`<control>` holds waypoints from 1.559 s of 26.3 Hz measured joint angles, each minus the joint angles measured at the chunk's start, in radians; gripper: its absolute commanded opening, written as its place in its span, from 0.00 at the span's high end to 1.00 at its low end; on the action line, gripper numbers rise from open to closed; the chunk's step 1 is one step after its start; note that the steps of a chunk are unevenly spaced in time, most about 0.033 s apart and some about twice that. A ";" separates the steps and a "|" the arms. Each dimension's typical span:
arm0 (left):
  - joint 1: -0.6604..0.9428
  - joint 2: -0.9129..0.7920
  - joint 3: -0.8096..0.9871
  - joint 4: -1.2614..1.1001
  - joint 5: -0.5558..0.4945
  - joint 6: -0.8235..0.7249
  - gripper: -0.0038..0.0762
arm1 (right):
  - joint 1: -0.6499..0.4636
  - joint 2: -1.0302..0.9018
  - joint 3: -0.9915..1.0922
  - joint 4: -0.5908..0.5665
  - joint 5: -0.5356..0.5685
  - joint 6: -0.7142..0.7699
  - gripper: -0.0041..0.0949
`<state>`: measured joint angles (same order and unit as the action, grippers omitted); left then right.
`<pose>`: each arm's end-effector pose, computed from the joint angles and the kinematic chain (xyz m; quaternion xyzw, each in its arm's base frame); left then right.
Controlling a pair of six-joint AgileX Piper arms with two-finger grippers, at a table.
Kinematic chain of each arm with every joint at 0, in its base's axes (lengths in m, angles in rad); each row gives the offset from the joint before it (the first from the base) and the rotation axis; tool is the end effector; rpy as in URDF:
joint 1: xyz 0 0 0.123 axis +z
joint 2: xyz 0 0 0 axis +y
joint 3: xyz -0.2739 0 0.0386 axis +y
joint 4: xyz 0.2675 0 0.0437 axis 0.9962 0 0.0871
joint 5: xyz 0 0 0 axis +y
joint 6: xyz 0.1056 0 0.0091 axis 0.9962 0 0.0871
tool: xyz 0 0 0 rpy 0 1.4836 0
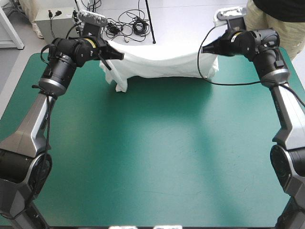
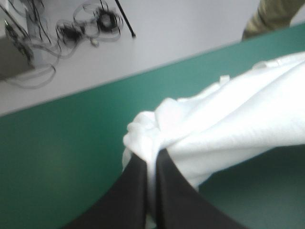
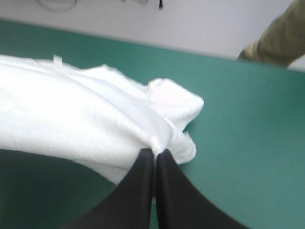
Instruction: Fold the cloth
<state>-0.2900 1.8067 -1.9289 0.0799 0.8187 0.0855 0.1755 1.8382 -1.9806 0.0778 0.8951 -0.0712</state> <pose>0.4316 -0.1223 0.3957 0.1759 0.8684 -0.0089 0.4636 0.4434 0.0852 0.3929 -0.1020 0.8928 0.0607 0.4344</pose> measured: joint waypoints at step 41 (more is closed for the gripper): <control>-0.003 -0.491 1.098 -0.248 0.293 0.079 0.26 | -0.028 -0.519 1.068 0.198 0.236 -0.081 0.39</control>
<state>-0.2930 1.3160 -0.8308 -0.1676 1.1118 0.1642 0.1471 1.3194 -0.9130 0.2758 1.1307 -0.1523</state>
